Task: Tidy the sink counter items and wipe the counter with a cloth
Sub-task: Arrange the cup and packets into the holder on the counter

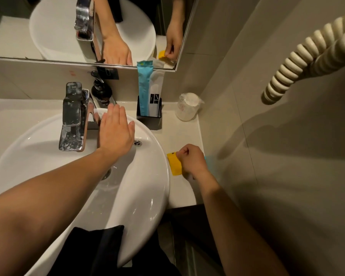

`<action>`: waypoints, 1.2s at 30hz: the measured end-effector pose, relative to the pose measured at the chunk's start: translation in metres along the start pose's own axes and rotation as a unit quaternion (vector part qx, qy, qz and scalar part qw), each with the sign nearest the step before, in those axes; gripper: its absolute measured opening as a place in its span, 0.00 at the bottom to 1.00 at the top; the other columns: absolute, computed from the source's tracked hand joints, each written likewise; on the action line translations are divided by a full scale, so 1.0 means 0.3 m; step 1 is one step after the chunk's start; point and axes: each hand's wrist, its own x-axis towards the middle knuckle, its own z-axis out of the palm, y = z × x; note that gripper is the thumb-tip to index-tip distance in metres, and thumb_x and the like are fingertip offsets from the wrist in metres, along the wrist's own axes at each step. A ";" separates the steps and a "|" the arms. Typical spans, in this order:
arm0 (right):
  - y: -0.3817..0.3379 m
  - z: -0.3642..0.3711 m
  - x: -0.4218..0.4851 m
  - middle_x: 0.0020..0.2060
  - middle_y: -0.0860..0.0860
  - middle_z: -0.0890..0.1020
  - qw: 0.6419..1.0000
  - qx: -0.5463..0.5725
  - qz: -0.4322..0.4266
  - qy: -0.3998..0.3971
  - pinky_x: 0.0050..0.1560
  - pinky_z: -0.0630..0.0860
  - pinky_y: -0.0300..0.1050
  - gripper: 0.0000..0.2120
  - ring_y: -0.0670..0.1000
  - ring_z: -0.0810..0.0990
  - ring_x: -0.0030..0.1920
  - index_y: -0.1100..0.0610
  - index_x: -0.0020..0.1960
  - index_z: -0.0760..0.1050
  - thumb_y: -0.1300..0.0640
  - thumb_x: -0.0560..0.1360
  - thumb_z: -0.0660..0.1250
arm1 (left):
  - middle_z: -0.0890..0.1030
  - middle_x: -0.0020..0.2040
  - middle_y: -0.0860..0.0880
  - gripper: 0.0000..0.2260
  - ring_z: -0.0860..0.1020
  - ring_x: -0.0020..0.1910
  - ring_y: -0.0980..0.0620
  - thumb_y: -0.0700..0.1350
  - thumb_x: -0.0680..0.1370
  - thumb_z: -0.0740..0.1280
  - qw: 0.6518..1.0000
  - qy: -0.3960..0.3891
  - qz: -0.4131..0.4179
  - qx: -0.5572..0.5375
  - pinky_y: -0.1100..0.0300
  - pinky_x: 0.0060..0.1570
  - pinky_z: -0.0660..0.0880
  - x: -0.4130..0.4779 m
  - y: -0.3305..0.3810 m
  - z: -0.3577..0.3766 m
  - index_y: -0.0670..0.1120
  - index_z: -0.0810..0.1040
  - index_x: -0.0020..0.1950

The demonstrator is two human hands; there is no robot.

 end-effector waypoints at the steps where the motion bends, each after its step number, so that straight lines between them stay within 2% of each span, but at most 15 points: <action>1: -0.015 -0.018 0.005 0.43 0.52 0.81 1.000 0.023 -0.012 0.009 0.43 0.72 0.41 0.04 0.53 0.79 0.46 0.58 0.47 0.78 0.59 0.79 0.68 | 0.65 0.79 0.37 0.27 0.58 0.80 0.38 0.53 0.85 0.53 1.000 0.000 0.000 -0.001 0.41 0.79 0.58 0.001 0.000 0.000 0.38 0.60 0.79; 3: -0.062 -0.056 0.014 0.40 0.50 0.81 0.997 0.066 -0.040 0.025 0.45 0.77 0.46 0.04 0.51 0.79 0.45 0.60 0.47 0.79 0.59 0.79 0.69 | 0.65 0.78 0.37 0.27 0.59 0.80 0.38 0.53 0.85 0.54 1.000 -0.002 -0.002 -0.001 0.41 0.78 0.59 0.004 0.000 -0.001 0.38 0.61 0.79; 6: -0.164 -0.111 0.024 0.39 0.52 0.81 0.986 0.126 -0.097 0.052 0.47 0.80 0.50 0.05 0.51 0.80 0.41 0.60 0.46 0.79 0.59 0.79 0.69 | 0.65 0.78 0.37 0.27 0.59 0.80 0.38 0.53 0.85 0.54 1.000 -0.005 -0.002 0.001 0.40 0.78 0.60 0.006 -0.004 -0.001 0.37 0.60 0.79; 9: -0.282 -0.154 0.025 0.36 0.52 0.81 0.968 0.176 -0.165 0.071 0.40 0.77 0.43 0.06 0.47 0.79 0.37 0.61 0.46 0.78 0.59 0.80 0.68 | 0.66 0.78 0.37 0.28 0.59 0.80 0.38 0.53 0.85 0.53 1.000 -0.009 0.000 0.004 0.40 0.78 0.60 0.008 -0.007 0.001 0.37 0.60 0.79; 13: -0.422 -0.167 0.032 0.36 0.53 0.82 0.950 0.197 -0.228 0.086 0.36 0.75 0.37 0.06 0.44 0.78 0.35 0.61 0.47 0.78 0.59 0.80 0.67 | 0.65 0.79 0.38 0.28 0.59 0.81 0.39 0.54 0.85 0.52 1.000 -0.016 0.000 0.021 0.41 0.78 0.59 0.009 -0.007 0.004 0.38 0.59 0.80; 15: -0.464 -0.143 0.053 0.38 0.57 0.84 0.950 0.182 -0.242 0.080 0.36 0.74 0.34 0.05 0.46 0.78 0.36 0.60 0.47 0.77 0.60 0.80 0.67 | 0.64 0.79 0.38 0.28 0.58 0.81 0.39 0.53 0.85 0.52 1.000 -0.017 -0.001 0.018 0.41 0.78 0.59 0.009 -0.008 0.007 0.37 0.59 0.80; 17: -0.488 -0.105 0.079 0.39 0.58 0.83 0.952 0.157 -0.254 0.061 0.38 0.76 0.38 0.04 0.50 0.80 0.38 0.59 0.46 0.77 0.61 0.80 0.67 | 0.64 0.79 0.37 0.29 0.58 0.81 0.39 0.53 0.84 0.53 1.000 -0.015 -0.002 0.011 0.41 0.78 0.58 0.009 -0.007 0.008 0.37 0.59 0.80; 19: -0.495 -0.060 0.106 0.39 0.56 0.82 0.959 0.114 -0.256 0.039 0.39 0.75 0.43 0.05 0.53 0.80 0.40 0.56 0.45 0.75 0.60 0.80 0.67 | 0.65 0.79 0.37 0.28 0.58 0.81 0.39 0.53 0.84 0.54 1.000 -0.010 -0.004 0.004 0.41 0.79 0.58 0.007 -0.006 0.007 0.37 0.60 0.80; 22: -0.492 -0.012 0.133 0.40 0.50 0.79 0.968 0.026 -0.251 0.006 0.37 0.68 0.38 0.05 0.47 0.75 0.39 0.54 0.46 0.74 0.59 0.81 0.65 | 0.64 0.80 0.38 0.28 0.58 0.81 0.39 0.53 0.84 0.54 1.000 -0.006 -0.004 0.001 0.42 0.79 0.57 0.002 -0.003 0.004 0.37 0.60 0.80; 29: -0.498 0.039 0.181 0.42 0.53 0.81 0.963 -0.097 -0.251 0.011 0.35 0.68 0.44 0.06 0.54 0.76 0.42 0.53 0.46 0.73 0.58 0.82 0.63 | 0.64 0.80 0.38 0.28 0.58 0.82 0.40 0.52 0.85 0.53 1.000 -0.002 -0.006 0.006 0.43 0.80 0.56 0.001 0.002 0.007 0.38 0.60 0.81; 32: -0.497 0.051 0.194 0.44 0.54 0.81 0.953 -0.149 -0.263 0.028 0.45 0.74 0.50 0.05 0.56 0.77 0.47 0.52 0.47 0.73 0.57 0.81 0.64 | 0.63 0.81 0.39 0.28 0.56 0.82 0.41 0.53 0.85 0.53 1.000 -0.003 -0.006 0.008 0.44 0.80 0.55 0.001 0.001 0.007 0.38 0.59 0.81; 36: -0.490 0.064 0.215 0.48 0.52 0.77 0.947 -0.167 -0.264 0.079 0.56 0.72 0.52 0.04 0.54 0.70 0.54 0.54 0.49 0.81 0.57 0.80 0.68 | 0.60 0.82 0.40 0.29 0.54 0.83 0.42 0.54 0.85 0.50 1.000 -0.009 -0.009 0.015 0.45 0.81 0.53 0.002 0.003 0.005 0.40 0.57 0.82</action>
